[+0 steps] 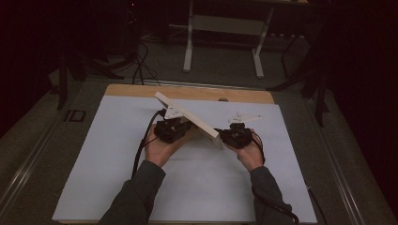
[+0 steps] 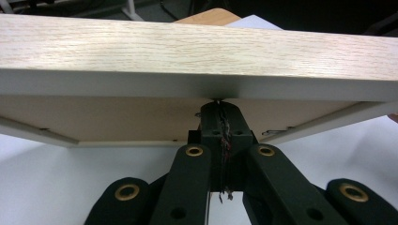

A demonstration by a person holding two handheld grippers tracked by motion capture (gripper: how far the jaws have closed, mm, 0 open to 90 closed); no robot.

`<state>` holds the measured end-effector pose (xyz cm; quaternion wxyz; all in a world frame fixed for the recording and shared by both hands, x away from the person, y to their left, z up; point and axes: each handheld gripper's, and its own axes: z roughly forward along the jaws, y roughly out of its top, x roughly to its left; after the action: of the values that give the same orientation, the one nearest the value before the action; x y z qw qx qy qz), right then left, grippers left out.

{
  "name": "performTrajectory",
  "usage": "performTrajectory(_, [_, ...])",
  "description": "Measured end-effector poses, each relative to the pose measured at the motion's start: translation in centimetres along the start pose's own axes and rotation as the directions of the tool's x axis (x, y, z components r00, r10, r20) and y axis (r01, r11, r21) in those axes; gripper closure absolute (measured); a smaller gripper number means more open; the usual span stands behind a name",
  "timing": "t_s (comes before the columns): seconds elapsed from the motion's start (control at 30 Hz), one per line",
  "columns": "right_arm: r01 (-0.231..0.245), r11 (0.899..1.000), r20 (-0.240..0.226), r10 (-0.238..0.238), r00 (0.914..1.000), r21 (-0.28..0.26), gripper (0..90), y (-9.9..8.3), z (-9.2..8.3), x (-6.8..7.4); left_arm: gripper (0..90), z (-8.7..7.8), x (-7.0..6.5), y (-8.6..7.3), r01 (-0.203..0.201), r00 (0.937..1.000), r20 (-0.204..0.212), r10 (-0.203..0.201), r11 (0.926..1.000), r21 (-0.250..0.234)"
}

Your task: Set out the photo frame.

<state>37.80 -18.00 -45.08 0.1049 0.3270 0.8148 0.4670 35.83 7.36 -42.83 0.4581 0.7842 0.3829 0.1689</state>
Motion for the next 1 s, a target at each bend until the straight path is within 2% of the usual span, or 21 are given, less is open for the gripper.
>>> performTrajectory(0.47, [0.015,1.0,-0.001,-0.015,0.9999,0.001,89.9,-0.08,-0.1,0.4,90.0,0.21,-0.52,0.11,-0.012,0.9999,0.007,0.012,0.9999,0.003])
performTrajectory(1.0, [0.035,0.999,-0.013,-0.035,0.9993,0.0,89.9,-0.27,-0.51,0.94,90.0,0.21,-0.33,0.13,-0.015,0.9999,0.007,0.015,0.9999,0.004])
